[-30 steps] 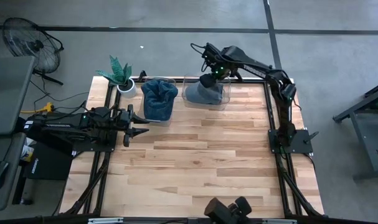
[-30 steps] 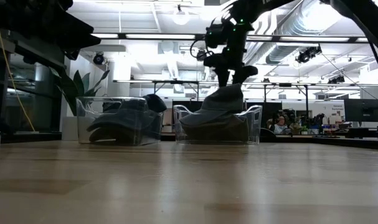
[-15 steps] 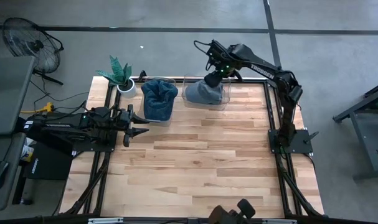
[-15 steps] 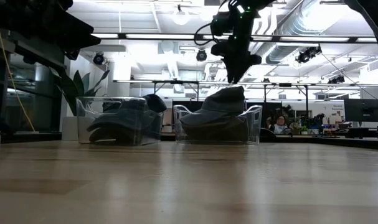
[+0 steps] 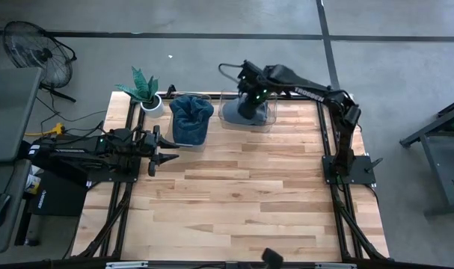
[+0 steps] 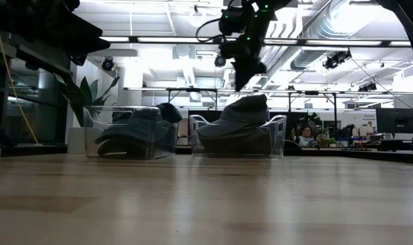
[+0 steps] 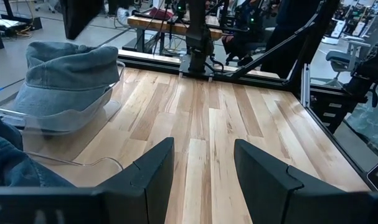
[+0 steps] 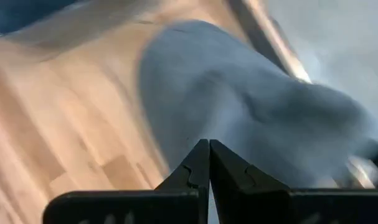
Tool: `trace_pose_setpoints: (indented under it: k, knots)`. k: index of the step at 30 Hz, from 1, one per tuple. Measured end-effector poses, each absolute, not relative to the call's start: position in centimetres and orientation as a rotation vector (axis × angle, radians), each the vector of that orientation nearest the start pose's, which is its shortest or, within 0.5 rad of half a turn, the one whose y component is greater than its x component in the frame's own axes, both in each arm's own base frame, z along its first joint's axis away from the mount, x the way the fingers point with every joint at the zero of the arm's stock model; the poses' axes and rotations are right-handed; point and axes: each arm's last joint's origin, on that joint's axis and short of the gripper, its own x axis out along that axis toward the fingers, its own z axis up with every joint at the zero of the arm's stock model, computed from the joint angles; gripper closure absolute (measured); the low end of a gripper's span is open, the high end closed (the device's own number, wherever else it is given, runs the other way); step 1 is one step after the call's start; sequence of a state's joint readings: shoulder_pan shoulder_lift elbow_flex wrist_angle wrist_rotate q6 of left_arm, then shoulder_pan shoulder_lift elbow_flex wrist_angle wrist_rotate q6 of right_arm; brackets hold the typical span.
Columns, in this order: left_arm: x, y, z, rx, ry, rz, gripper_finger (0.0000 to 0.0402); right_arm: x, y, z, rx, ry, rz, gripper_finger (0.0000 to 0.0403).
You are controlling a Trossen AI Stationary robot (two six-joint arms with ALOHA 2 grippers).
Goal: Pick & Place hat
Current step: Put the gray cap into the right transparent bin
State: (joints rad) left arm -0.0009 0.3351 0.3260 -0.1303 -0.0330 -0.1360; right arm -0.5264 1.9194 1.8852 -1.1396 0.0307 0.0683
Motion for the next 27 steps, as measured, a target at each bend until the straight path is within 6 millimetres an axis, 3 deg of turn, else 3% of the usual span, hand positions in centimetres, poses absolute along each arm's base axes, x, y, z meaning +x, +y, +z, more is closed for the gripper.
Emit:
trace_pose_setpoints:
  k: [7,17,27]
  knots:
    - [11.2,0.1,23.5,-0.134,0.138,0.041,0.0236,35.5,-19.8,27.3,0.279,1.081,-0.452,0.0402]
    - [11.2,0.0,23.4,-0.135,0.140,0.029,0.0236,34.0,-22.6,22.8,0.421,0.987,-0.573,0.0402]
    - [11.2,0.0,23.4,-0.135,0.146,0.027,0.0236,31.9,-21.5,16.9,0.485,1.049,-0.580,0.0403]
